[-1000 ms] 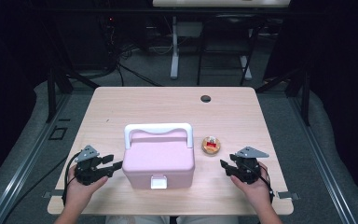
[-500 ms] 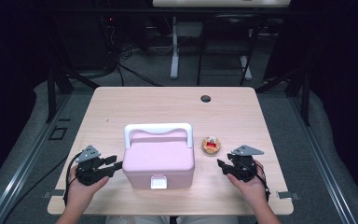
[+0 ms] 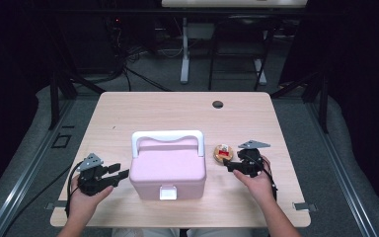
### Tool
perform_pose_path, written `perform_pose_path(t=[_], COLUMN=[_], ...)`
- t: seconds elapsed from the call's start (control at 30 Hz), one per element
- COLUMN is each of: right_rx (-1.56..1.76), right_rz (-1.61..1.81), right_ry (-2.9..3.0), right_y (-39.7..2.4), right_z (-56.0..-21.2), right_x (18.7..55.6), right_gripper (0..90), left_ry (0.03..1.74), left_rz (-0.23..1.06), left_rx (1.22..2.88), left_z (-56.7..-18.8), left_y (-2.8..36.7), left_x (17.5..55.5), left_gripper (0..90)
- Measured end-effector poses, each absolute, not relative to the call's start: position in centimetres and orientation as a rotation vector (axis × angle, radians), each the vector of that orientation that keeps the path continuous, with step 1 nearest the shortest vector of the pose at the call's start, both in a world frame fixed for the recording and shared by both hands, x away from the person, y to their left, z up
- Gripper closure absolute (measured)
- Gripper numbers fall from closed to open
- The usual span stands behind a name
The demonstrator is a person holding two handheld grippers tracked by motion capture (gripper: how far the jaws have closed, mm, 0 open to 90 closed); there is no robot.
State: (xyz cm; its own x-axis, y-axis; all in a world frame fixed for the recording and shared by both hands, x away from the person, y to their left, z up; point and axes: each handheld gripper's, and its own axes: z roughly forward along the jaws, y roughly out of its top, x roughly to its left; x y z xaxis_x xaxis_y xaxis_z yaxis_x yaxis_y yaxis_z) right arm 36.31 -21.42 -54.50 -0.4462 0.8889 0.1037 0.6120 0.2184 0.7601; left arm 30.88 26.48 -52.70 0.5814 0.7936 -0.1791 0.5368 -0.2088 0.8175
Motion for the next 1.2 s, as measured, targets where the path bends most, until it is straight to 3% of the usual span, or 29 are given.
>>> perform_pose_path(t=[0.17, 0.33, 1.2], right_rx=[1.407, 1.449, 1.521], right_rz=[1.022, 1.025, 0.963], right_ry=[2.139, 2.133, 2.113], right_y=[-20.1, -19.4, -18.7], right_z=[-55.2, -55.7, -57.7], right_x=[37.7, 39.0, 40.9], right_gripper=[16.2, 14.7, 19.6], left_ry=[1.084, 1.09, 1.098], left_rz=[0.347, 0.345, 0.33], left_rx=[1.889, 1.884, 1.882], left_z=[-52.9, -52.9, -53.2], left_y=[26.6, 26.7, 27.0], left_x=[31.0, 31.0, 31.2], left_gripper=[50.4, 50.0, 49.6])
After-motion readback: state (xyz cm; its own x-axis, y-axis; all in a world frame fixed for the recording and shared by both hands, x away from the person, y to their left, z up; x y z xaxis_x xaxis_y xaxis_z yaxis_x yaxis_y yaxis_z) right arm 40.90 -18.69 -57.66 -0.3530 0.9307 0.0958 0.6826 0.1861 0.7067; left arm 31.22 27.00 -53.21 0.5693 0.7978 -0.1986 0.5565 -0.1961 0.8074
